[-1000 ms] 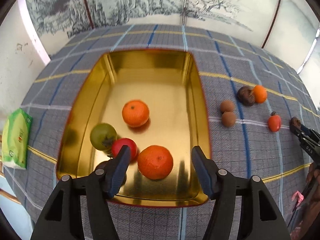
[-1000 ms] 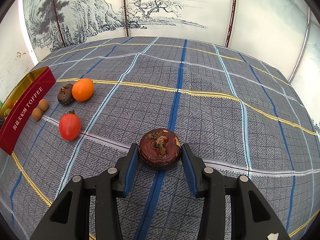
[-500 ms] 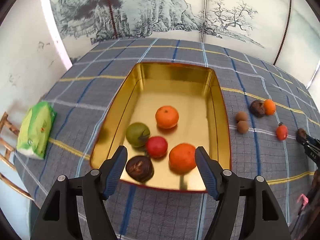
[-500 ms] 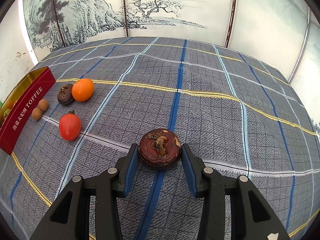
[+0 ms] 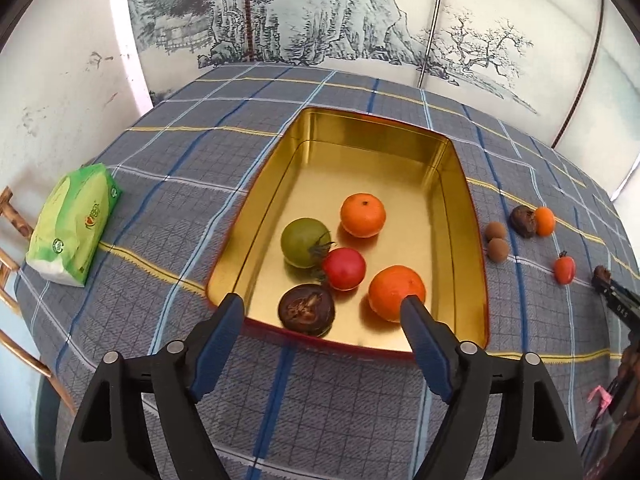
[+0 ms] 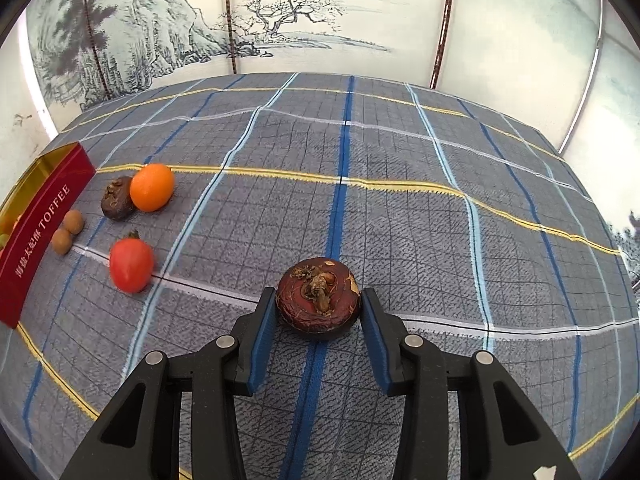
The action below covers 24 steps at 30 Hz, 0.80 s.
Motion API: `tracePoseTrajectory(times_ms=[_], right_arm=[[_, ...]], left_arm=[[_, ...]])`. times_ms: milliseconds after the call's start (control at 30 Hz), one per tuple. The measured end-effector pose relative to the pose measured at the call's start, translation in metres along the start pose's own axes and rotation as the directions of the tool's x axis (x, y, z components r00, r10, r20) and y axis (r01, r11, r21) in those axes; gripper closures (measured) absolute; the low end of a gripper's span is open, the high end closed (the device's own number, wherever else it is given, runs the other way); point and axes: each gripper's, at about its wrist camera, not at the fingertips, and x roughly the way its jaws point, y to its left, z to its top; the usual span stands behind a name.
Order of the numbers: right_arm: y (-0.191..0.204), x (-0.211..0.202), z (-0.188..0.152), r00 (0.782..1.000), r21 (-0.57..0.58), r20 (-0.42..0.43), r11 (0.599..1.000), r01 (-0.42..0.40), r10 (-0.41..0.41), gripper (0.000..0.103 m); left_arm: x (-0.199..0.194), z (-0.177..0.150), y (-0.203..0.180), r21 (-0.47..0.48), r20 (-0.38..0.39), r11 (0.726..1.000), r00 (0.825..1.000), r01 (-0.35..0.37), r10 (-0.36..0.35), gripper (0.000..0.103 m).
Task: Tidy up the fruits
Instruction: 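Carry the dark brown fruit into the tin with the right tool and release it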
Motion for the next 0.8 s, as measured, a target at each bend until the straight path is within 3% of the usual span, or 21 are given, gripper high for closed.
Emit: tracePoseTrajectory(times_ms=[200, 367, 667, 800], right_arm=[[0.024, -0.028, 0.015, 0.998, -0.037, 0.041, 0.999, -0.038, 0.039, 0.065], [0.079, -0.051, 0.029, 0.987, -0.129, 0.065, 0.982, -0.14, 0.149, 0.065], [0.216, -0.07, 0.039, 0.932, -0.338, 0.022, 0.88, -0.334, 0.362, 0.065], [0.264, -0.064, 0.041, 0.918, -0.41, -0.016, 0.835, -0.368, 0.397, 0.065]], left_arm=[[-0.003, -0.002, 0.014, -0.012, 0.017, 1.0, 1.0, 0.001, -0.001, 0.02], [-0.009, -0.003, 0.029, -0.041, 0.028, 0.999, 1.0, -0.004, 0.005, 0.019], [-0.015, -0.01, 0.065, -0.108, 0.019, 0.99, 0.996, -0.087, 0.09, 0.019], [-0.015, -0.013, 0.079, -0.129, 0.012, 0.984, 0.992, -0.124, 0.127, 0.019]])
